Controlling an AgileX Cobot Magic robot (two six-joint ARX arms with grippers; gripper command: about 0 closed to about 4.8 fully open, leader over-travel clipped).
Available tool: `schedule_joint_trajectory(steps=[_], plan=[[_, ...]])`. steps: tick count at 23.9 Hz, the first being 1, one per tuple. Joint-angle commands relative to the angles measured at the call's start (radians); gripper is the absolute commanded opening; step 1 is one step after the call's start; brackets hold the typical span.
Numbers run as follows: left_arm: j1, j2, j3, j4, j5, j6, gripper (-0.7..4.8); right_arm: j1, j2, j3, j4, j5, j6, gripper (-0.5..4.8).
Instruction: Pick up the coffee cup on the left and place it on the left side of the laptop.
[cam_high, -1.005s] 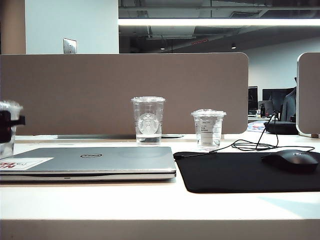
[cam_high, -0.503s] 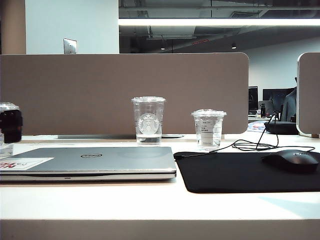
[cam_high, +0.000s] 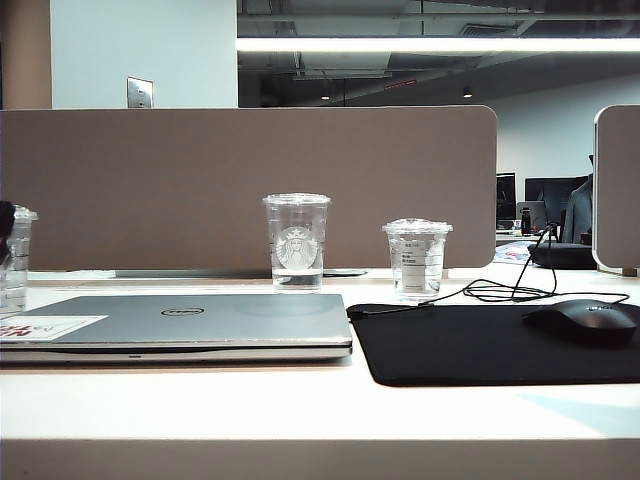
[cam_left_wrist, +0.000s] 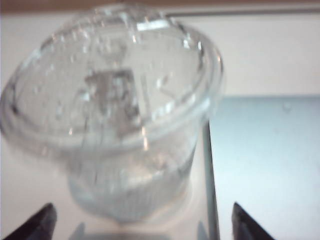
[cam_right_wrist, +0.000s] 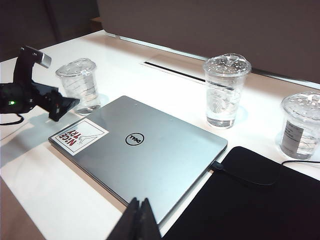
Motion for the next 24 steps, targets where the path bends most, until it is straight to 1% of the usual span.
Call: schedule_joint_trajectory(steps=[1,5,6,7,9,10,11,13,15,16,19,20,22,24], plan=[[0.0,-0.096,0.0,-0.156,-0.003,0.016,4.79,0.001,-0.002,0.006,0.024,-0.002,-0.001,-0.04],[0.0,-0.232,0.0,-0.323,-0.003,0.012,4.79,0.001,-0.002,0.006,0.031,-0.001,-0.001,-0.03],[0.0,-0.264,0.0,-0.356,-0.003,0.012,4.66,0.001,-0.002,0.006,0.031,-0.001,-0.001,-0.03],[0.0,-0.297,0.0,-0.389,-0.003,0.012,4.19,0.001,-0.002,0.006,0.031,-0.001,-0.001,-0.03],[0.0,-0.378,0.0,-0.465,-0.004,0.016,2.89,0.001,-0.002,0.006,0.029,-0.002,-0.001,-0.03],[0.0,-0.422,0.0,-0.498,-0.005,0.017,2.14,0.001,-0.002,0.006,0.029,-0.001,-0.001,-0.03],[0.0,-0.496,0.0,-0.544,-0.011,0.016,0.95,0.0,0.0,0.006,0.028,0.002,-0.001,-0.03],[0.0,-0.572,0.0,-0.583,-0.004,0.016,-0.14,0.0,0.0,0.006,0.028,0.002,-0.001,-0.03],[0.0,-0.643,0.0,-0.623,0.022,0.011,-0.06,0.0,-0.001,0.006,0.025,0.002,-0.001,-0.03],[0.0,-0.724,0.0,-0.672,0.061,-0.013,-0.05,0.0,-0.001,0.006,0.023,0.002,-0.001,-0.03],[0.0,-0.872,0.0,-0.756,0.106,-0.037,-0.06,0.0,-0.001,0.006,0.02,0.002,-0.001,-0.03],[0.0,-0.94,0.0,-0.794,0.109,-0.041,-0.06,0.0,-0.001,0.006,0.021,0.002,-0.001,-0.03],[0.0,-0.998,0.0,-0.822,0.109,-0.047,-0.06,0.0,-0.001,0.006,0.021,0.002,-0.001,-0.03],[0.0,-1.044,0.0,-0.842,0.11,-0.074,-0.05,0.0,-0.001,0.006,0.02,0.002,-0.001,-0.03]])
